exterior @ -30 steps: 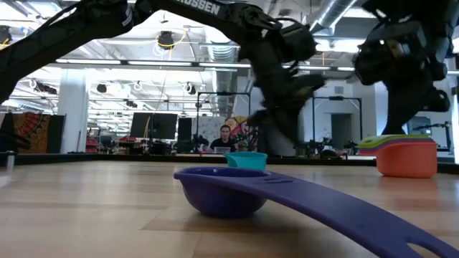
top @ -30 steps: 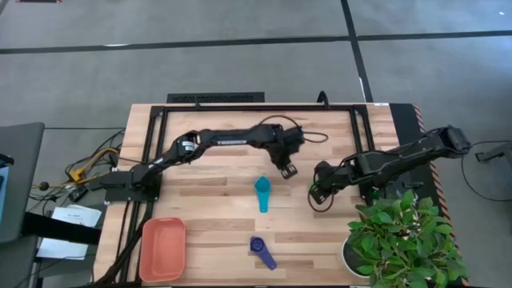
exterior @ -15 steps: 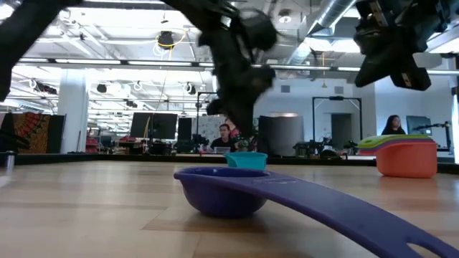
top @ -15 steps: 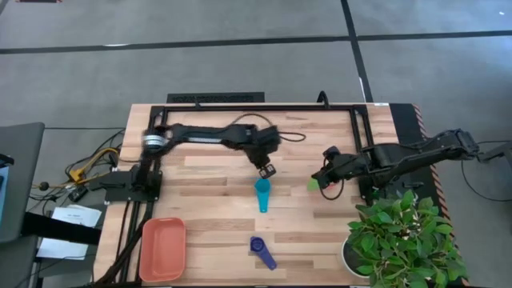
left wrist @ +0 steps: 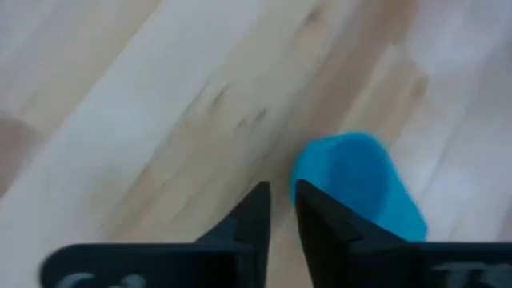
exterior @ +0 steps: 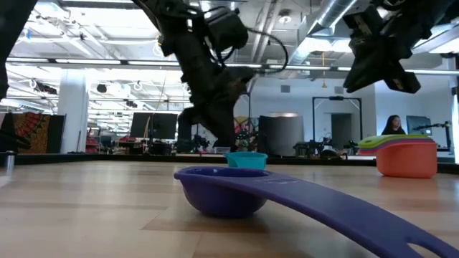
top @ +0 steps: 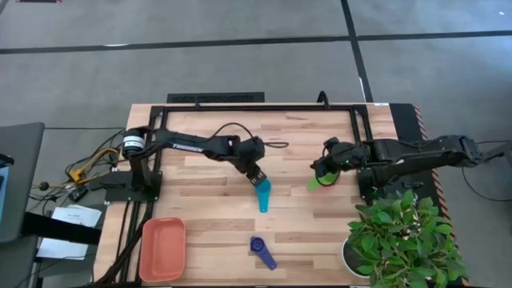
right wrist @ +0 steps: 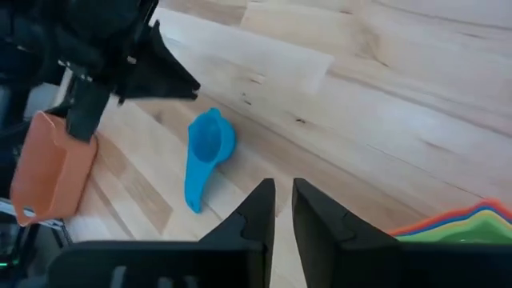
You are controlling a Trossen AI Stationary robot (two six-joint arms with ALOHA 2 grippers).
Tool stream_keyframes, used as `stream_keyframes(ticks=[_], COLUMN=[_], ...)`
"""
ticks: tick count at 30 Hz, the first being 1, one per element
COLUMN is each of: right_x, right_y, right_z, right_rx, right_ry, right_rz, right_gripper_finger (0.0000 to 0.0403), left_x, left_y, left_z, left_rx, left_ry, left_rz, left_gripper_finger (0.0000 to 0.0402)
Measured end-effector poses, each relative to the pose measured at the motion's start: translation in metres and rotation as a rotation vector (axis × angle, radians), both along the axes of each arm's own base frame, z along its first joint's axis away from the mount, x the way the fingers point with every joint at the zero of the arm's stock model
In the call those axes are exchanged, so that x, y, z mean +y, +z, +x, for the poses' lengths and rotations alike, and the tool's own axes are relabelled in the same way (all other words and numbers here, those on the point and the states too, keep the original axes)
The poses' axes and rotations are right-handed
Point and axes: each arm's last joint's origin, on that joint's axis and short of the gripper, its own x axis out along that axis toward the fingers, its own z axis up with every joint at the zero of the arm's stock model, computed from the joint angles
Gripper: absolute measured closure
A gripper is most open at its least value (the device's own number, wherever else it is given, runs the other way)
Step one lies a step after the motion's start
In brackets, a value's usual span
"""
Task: Nest measuring cups in basket
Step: Stack the light blue measuring cup on top of the green measuring cup
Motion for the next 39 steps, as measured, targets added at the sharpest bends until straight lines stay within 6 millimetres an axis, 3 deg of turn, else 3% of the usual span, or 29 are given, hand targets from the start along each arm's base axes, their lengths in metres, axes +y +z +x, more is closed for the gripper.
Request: stream_keyframes(ticks=[7, 13, 19, 26, 33, 39], right_x=[0.0, 0.001, 0.005, 0.008, 0.01, 0.012], right_y=[0.0, 0.0, 0.0, 0.0, 0.007, 0.035], right_z=[0.0, 0.0, 0.0, 0.0, -0.005, -0.018], right_rx=[0.0, 0.003, 0.0, 0.0, -0.043, -0.114], right_ry=[0.009, 0.034, 0.068, 0.089, 0.101, 0.138], right_rz=[0.004, 0.013, 0.03, 0.032, 0.033, 0.011], right_gripper_finger=[0.0312, 0.0305, 0.0304, 0.0305, 0.0305, 0.0305], left_x=[-0.018, -0.025, -0.025, -0.023, -0.02, -0.003], left_y=[0.001, -0.012, -0.023, -0.021, -0.011, 0.012], left_z=[0.003, 0.01, 0.011, 0.013, 0.024, 0.039], left_rx=[-0.008, -0.012, 0.032, 0.004, -0.152, -0.378], left_ry=[-0.054, -0.04, -0.009, -0.038, -0.138, -0.157], left_rz=[0.028, 0.028, 0.033, 0.085, 0.152, 0.211], left_gripper_finger=[0.0281, 0.0266, 0.0298, 0.0392, 0.0398, 0.0399])
